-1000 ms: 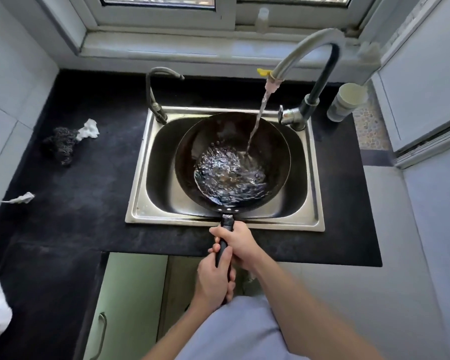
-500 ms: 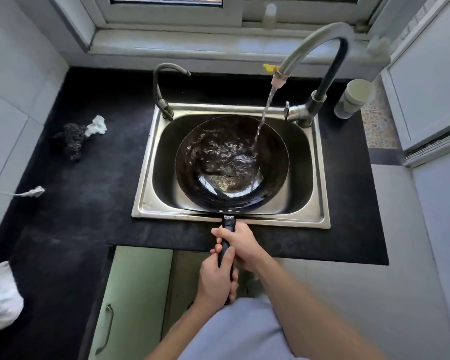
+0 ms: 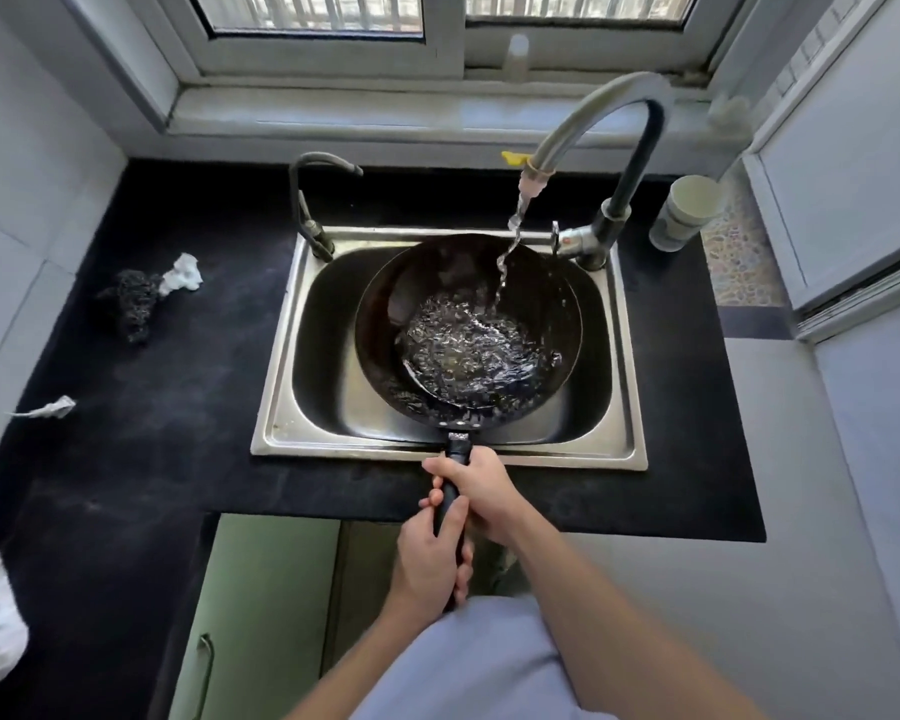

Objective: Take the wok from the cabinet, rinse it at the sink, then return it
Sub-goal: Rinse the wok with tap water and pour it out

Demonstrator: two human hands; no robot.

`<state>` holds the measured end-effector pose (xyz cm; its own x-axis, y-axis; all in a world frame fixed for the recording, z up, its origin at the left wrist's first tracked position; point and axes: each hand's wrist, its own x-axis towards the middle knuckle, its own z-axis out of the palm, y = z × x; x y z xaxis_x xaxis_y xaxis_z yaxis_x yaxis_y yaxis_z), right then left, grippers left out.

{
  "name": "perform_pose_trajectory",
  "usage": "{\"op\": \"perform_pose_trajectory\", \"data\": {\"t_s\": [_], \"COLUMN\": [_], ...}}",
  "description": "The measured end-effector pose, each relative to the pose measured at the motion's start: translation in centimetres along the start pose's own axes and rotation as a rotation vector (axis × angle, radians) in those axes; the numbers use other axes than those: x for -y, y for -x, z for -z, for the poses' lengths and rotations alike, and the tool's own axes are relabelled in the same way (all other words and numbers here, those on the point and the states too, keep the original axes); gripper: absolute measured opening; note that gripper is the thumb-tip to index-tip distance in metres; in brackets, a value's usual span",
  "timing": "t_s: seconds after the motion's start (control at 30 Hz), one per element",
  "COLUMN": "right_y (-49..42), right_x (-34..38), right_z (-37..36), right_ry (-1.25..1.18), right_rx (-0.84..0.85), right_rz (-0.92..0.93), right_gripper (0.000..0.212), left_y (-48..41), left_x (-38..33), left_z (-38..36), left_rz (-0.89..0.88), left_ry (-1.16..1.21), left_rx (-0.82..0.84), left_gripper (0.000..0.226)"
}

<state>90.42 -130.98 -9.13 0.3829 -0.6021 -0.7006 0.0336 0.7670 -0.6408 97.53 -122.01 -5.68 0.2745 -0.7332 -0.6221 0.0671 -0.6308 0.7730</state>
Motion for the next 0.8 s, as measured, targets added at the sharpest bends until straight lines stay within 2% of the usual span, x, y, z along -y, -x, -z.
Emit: {"op": "perform_pose_trajectory", "data": {"t_s": [0.23,0.6,0.8], "right_y": [0.4,1.1,0.3], "right_x": [-1.1,-1.5,-0.8], "right_z": [-2.0,-0.8,-2.8], "right_ry": [-0.001,-0.085,-0.030], "right_rx": [0.048,0.001,0.052], "right_rz": [-0.012,-0.009,-0.047], "right_gripper": [0.028,0.027,0.033], "left_y": [0.6,0.6,0.7], "left_x": [1.3,1.5,0.4], "left_z": [1.5,1.1,2.8], "left_rz": [0.043,0.019,-0.023], "left_ry": [-0.014,-0.096,-0.194], "left_rx": [-0.055,0.022,-0.057], "left_gripper": [0.044,0.042,0.038]}}
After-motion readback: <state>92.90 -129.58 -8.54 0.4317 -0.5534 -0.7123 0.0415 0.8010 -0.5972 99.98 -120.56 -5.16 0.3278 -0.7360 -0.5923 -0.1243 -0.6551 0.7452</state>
